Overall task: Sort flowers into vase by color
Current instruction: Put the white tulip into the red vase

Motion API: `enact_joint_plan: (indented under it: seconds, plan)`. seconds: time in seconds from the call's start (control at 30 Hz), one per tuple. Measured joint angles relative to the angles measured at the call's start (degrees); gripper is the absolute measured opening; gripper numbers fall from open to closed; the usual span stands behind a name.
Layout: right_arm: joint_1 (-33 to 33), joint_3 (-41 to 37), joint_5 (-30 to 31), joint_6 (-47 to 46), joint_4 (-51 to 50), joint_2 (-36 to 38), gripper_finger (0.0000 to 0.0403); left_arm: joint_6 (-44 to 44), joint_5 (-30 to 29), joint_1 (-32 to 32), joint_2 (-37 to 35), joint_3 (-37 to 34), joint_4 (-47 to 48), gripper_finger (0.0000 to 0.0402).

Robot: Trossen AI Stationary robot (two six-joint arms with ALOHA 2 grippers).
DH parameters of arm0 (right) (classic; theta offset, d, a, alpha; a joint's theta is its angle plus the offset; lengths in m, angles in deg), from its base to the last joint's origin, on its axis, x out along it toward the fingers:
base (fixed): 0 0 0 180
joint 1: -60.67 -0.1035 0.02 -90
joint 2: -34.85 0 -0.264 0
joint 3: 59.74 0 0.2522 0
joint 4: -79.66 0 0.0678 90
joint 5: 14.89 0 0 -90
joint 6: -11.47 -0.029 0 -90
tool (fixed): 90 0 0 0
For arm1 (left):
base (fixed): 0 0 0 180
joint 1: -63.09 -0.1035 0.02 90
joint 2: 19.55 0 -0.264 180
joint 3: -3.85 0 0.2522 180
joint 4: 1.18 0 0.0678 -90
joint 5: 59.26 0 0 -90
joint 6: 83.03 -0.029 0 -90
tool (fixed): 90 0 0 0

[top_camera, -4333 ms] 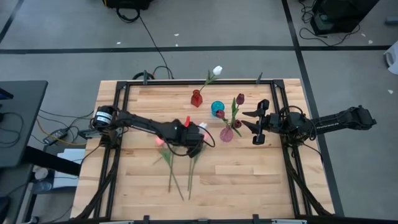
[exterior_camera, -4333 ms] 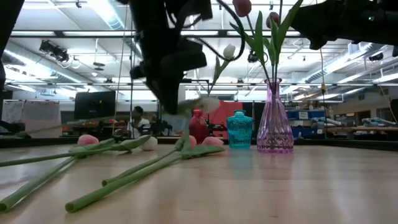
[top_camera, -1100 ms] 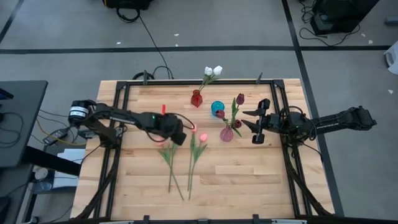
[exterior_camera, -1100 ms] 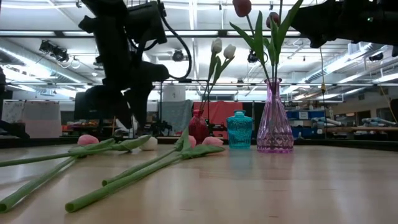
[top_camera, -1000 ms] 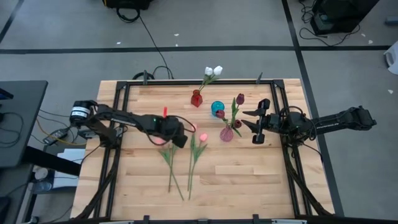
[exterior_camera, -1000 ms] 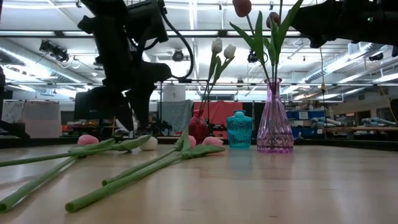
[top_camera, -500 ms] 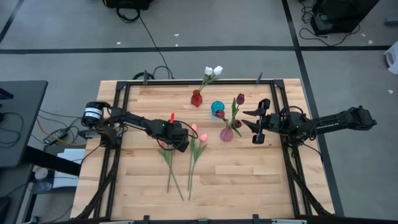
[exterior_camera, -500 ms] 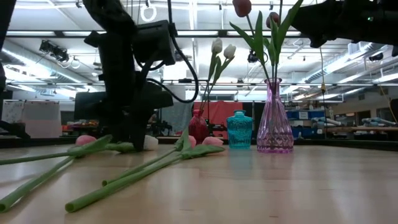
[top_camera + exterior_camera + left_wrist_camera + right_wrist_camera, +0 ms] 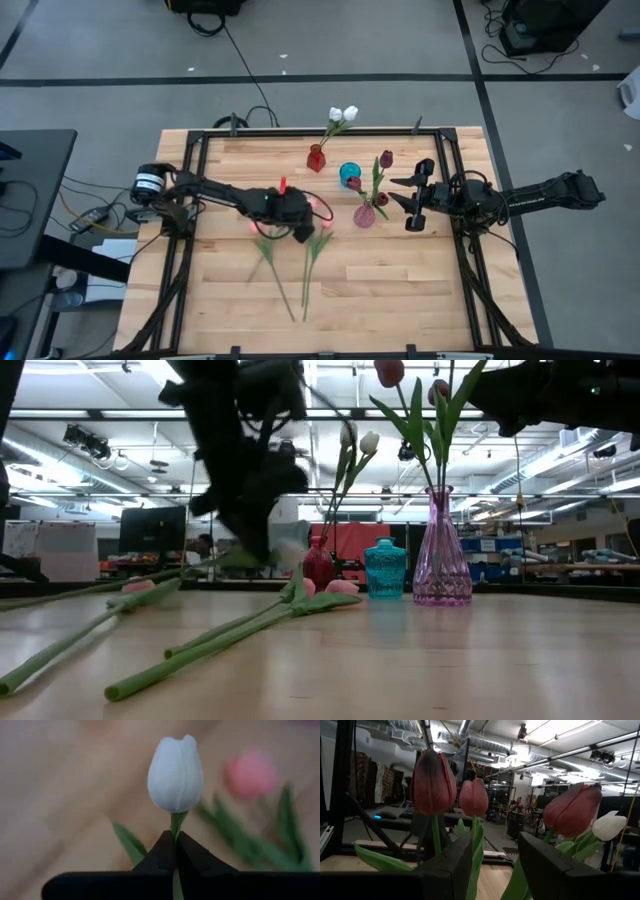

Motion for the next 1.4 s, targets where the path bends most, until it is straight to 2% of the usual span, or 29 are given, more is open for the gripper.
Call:
enact_joint_plan:
  seconds: [0.1, 0.27, 0.5, 0.63, 0.73, 0.93, 1.23, 1.4]
  plan:
    - [0.0, 0.0, 0.0, 0.0, 0.0, 0.0, 0.0169, -6.4, -5.9, -1.1, -2.9, 1.6, -1.6, 0.0006]
    - [0.0, 0.0, 0.0, 0.0, 0.0, 0.0, 0.0169, -21.1, -10.5, -6.0, -10.8, -0.4, -17.4, 0.0004]
    - [0.0, 0.0, -0.4, 0.0, 0.2, -0.3, 0.0169, -42.5, -5.2, -15.3, -18.1, -7.7, -53.3, 0.0008]
    - [0.0, 0.0, -0.4, 0.1, 0.1, -0.3, 0.0169, -50.3, -4.6, -18.7, -18.6, -9.2, -66.8, 0.0011]
    - [0.1, 0.0, -0.4, 0.3, 0.1, -0.4, 0.0169, -52.5, -1.5, -21.2, -18.6, -8.3, -70.8, 0.0012]
    - [0.2, 0.0, -0.4, 0.5, 0.2, -0.4, 0.0169, -49.2, 6.2, -25.6, -18.1, -5.2, -72.4, 0.0013]
    - [0.2, 0.0, -0.4, 0.5, 0.2, -0.4, 0.0169, -49.4, 6.8, -26.5, -11.7, -5.2, -83.4, 0.0014]
    - [0.2, 0.0, -0.4, 0.5, 0.1, -0.4, 0.0169, -49.5, 4.8, -26.5, -7.8, -5.2, -84.2, 0.0014]
